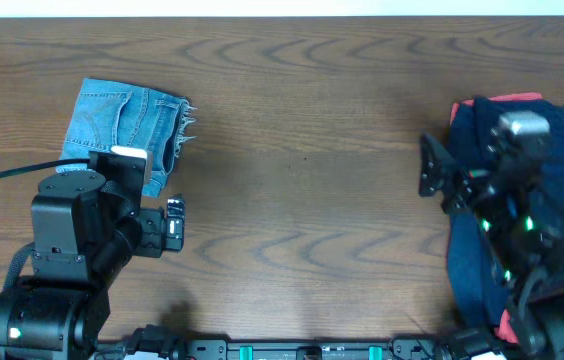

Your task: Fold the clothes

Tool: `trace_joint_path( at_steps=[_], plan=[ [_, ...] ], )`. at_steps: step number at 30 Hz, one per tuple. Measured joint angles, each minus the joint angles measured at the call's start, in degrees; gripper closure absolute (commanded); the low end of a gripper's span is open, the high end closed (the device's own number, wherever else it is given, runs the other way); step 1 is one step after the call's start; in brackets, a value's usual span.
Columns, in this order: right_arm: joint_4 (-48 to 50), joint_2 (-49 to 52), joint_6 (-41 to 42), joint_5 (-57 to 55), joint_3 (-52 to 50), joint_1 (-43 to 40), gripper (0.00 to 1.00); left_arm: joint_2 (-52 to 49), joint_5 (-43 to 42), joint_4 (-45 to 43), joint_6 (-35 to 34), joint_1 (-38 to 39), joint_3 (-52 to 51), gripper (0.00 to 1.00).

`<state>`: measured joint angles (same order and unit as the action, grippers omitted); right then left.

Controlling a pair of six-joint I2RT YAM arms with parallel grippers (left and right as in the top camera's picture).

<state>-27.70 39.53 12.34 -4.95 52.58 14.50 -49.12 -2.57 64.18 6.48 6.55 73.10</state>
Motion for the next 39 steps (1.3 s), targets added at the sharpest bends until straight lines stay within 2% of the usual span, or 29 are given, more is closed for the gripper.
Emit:
trace_joint_path(
  at_steps=[12, 18, 20, 39],
  plan=[
    [18.38, -25.29, -0.11, -0.68, -35.23, -7.08, 0.01, 0.0, 0.0, 0.07, 0.0, 0.0, 0.0, 0.02],
    [28.35, -34.25, -0.24, -0.7, -48.02, -7.1, 0.01, 0.0, 0.0, 0.04, 0.0, 0.0, 0.0, 0.02],
    [28.81, -36.96, -0.22, -0.7, -51.25, -7.1, 0.01, 0.0, 0.0, 0.07, 0.0, 0.0, 0.0, 0.02],
    [24.28, -38.58, -0.22, -0.68, -52.22, -7.1, 0.01, 0.0, 0.0, 0.04, 0.0, 0.0, 0.0, 0.02]
  ],
)
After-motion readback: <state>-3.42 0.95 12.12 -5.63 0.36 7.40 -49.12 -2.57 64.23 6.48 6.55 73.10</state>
